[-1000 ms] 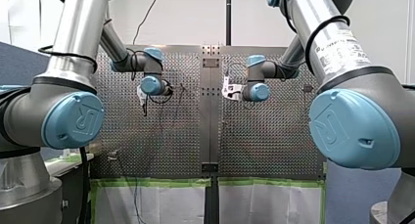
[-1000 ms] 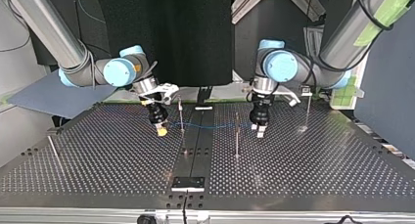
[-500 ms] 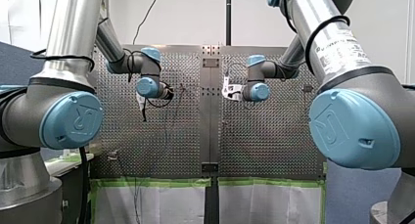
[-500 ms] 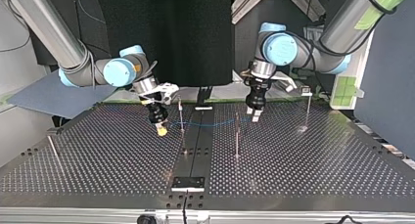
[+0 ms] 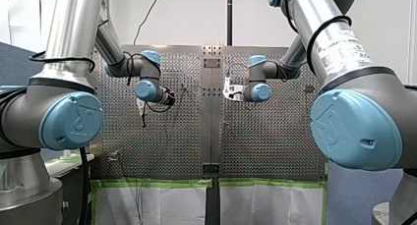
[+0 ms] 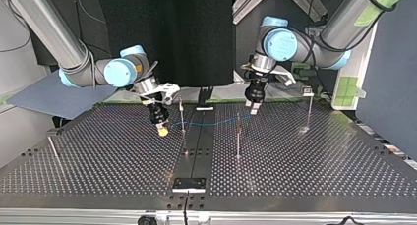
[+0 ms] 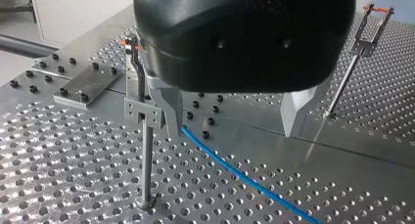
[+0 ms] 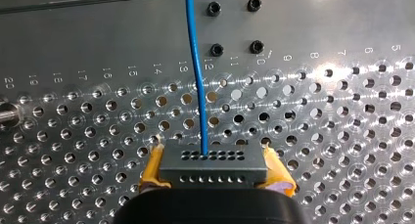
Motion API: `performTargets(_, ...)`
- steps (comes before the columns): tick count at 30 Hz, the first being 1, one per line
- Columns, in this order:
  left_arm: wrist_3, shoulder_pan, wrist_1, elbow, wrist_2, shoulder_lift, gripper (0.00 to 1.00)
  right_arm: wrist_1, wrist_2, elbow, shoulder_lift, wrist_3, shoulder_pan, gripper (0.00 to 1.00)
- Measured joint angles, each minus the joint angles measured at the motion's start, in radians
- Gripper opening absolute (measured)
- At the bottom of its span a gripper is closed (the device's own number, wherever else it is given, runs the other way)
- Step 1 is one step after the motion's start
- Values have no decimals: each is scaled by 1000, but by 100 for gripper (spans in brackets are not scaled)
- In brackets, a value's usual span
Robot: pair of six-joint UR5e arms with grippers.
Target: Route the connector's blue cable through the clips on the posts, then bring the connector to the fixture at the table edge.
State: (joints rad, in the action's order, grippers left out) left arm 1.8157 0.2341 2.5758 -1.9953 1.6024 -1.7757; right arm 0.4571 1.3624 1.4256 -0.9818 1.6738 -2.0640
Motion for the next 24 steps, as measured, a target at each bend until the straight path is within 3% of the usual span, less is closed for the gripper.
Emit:
performTargets(16,11,14,23,0,0,111,100,-5,0,0,0,0,-1,0)
performTargets(24,-9,27,26,0,-3,129,100,-6,0,0,0,0,-2,0)
